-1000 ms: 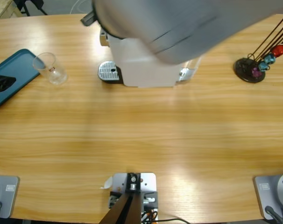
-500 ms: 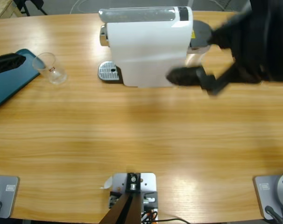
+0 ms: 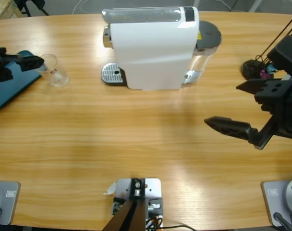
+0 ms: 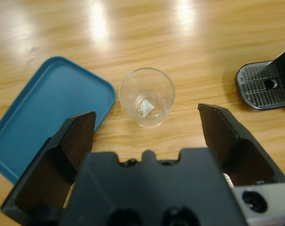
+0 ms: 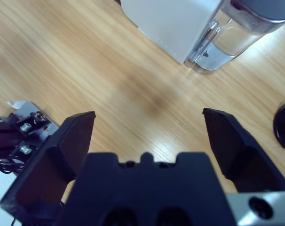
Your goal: Pour coffee
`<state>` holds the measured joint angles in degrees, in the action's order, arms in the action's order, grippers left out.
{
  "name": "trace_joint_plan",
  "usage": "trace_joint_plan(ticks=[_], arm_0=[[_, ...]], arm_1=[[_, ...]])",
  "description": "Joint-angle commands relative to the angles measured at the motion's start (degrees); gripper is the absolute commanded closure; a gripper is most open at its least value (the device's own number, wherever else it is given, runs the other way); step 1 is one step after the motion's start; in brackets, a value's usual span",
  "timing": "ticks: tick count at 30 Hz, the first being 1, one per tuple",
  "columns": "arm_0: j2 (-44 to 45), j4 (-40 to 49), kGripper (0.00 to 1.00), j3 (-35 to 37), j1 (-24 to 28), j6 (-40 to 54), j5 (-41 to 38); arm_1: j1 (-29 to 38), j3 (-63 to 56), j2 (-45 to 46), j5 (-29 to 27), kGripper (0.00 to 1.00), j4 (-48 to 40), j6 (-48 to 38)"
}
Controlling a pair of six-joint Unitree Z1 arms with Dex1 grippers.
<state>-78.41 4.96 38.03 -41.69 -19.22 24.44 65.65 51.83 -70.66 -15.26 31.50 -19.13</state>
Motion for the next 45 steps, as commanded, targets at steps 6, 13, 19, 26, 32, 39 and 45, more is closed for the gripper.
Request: trace_joint_plan(ticks=[6, 13, 19, 26, 32, 39, 45], arm_0=[[-10.43, -3.37, 0.064, -2.08, 0.47, -3.67, 2.63], [-14.47, -5.89, 0.064, -2.45, 2.75, -4.51, 0.66], [-18.71, -10.76, 0.064, -2.96, 3.54, -3.9, -1.78], [-20.66, -13.34, 0.064, -2.96, 6.21, -1.35, -4.57], [-21.87, -14.85, 0.307, -2.98, 6.79, -0.35, -6.07], [-23.79, -16.47, 1.0, -3.01, 6.79, 0.76, -6.91], [-23.65, -18.12, 1.0, -3.65, 5.07, 3.94, -8.46]], arm_1=[[-0.06, -6.2, 1.79, 2.52, 0.0, -4.06, -0.73], [-0.08, -7.4, 2.76, 3.19, 0.0, -4.07, -0.47], [-0.08, -8.29, 3.34, 3.75, 0.0, -4.43, -0.47], [-0.06, -8.35, 2.11, 3.75, 0.0, -5.67, -0.47], [-0.06, -7.82, -0.44, 4.1, 0.0, -7.66, -0.38], [-0.08, -7.29, -1.78, 4.54, 0.0, -8.17, -0.38], [-0.08, -7.05, -1.99, 4.36, 0.0, -8.12, 0.04]])
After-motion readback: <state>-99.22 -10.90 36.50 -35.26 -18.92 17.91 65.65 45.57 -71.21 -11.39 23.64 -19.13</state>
